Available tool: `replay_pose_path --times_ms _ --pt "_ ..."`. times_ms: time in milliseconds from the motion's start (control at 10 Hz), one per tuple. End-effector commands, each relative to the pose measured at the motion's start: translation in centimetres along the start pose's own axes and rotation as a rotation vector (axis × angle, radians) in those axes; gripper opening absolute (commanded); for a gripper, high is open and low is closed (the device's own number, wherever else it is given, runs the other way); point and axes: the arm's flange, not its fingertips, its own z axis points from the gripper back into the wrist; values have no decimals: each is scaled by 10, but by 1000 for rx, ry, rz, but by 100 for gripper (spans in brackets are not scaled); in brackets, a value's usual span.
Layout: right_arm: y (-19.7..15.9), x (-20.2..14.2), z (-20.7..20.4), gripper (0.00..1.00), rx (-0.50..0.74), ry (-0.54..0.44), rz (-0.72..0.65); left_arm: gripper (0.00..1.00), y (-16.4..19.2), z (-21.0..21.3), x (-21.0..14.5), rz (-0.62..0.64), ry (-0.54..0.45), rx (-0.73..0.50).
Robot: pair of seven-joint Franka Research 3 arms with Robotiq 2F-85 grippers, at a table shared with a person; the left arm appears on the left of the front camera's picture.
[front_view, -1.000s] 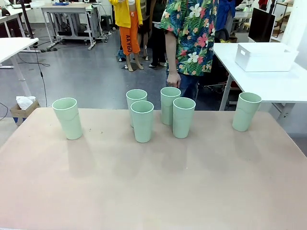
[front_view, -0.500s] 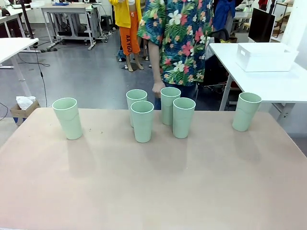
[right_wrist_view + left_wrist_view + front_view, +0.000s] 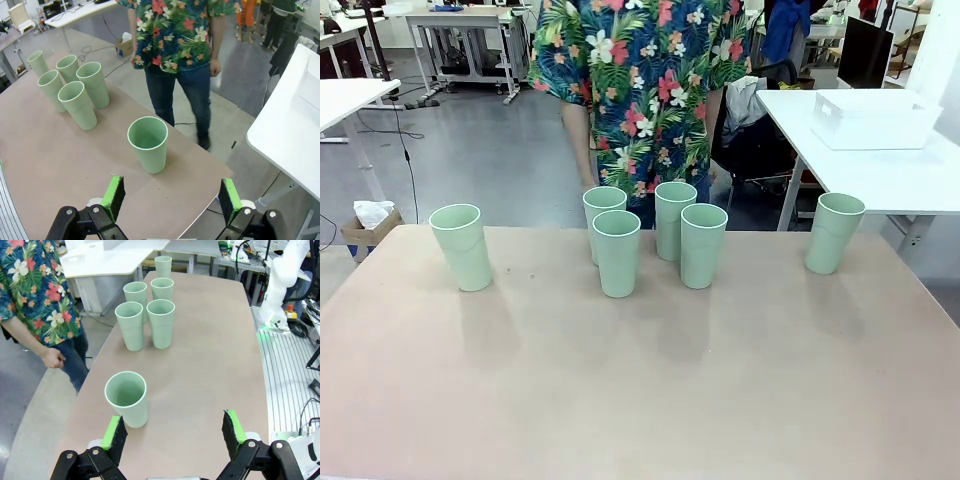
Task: Stack the cups and store them in the basket.
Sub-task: Pick up two Reusable plastic cups , one in each hand.
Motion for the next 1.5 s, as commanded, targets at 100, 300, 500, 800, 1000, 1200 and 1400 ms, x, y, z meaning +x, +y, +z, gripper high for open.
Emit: replay_pose_path --times_ms 100,300,500,800,1000,1200,1400 --pt "-1 0 -2 100 5 -23 13 100 -1 1 1 -3 -6 0" --pt "-1 0 -2 100 5 -23 13 100 -1 1 1 -3 -6 0" --pt "-1 0 -2 100 5 -23 13 100 -1 1 1 -3 -6 0" --pt "-1 0 -2 100 5 -23 13 100 -1 1 1 -3 -6 0" --pt "-1 0 -2 100 5 -23 13 100 -1 1 1 -3 -6 0" --pt "-1 0 -2 100 5 -23 13 100 -1 1 1 -3 -6 0" --pt "-1 0 -2 100 5 -23 13 100 -1 1 1 -3 -6 0"
